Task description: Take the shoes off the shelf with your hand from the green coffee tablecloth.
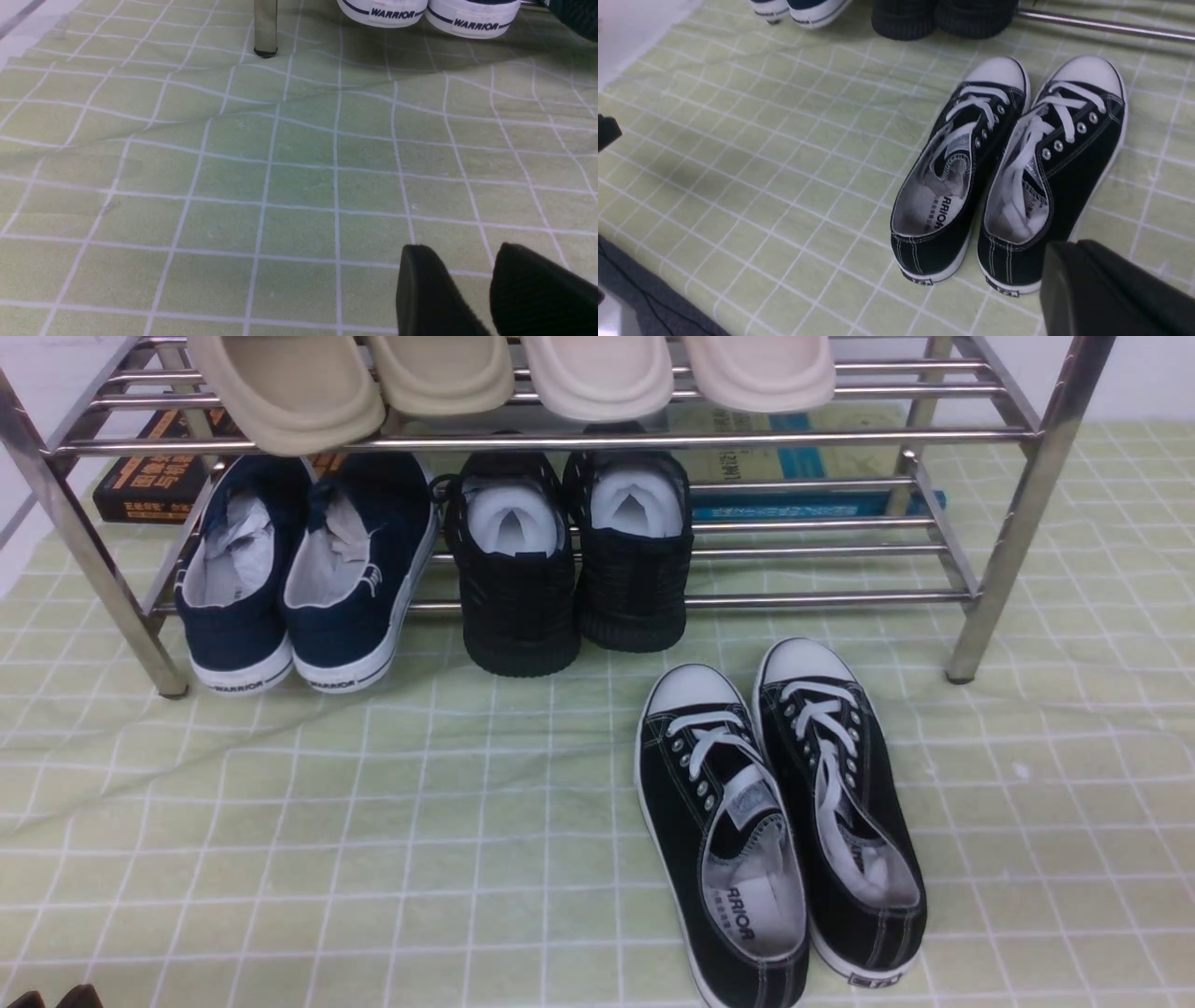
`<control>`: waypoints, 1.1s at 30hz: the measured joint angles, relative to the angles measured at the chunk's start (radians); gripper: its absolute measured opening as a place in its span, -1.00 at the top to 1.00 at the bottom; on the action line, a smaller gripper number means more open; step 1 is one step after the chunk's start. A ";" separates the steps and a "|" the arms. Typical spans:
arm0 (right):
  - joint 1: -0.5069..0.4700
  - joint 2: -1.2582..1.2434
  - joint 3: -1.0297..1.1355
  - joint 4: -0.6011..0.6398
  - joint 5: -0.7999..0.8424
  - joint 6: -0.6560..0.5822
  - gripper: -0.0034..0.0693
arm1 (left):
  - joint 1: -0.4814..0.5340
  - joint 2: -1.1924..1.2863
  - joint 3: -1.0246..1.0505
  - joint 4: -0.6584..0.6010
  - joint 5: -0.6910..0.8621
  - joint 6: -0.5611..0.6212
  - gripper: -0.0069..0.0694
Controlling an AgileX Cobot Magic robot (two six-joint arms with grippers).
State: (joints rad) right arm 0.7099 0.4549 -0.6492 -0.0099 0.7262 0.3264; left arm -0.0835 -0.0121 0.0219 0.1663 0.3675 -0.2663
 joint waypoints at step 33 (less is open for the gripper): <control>0.000 -0.015 0.104 -0.004 -0.067 -0.003 0.90 | 0.000 0.000 0.000 0.000 0.000 0.000 0.19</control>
State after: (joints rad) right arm 0.7099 0.4401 -0.5448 -0.0143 0.6593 0.3234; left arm -0.0835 -0.0121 0.0219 0.1663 0.3675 -0.2663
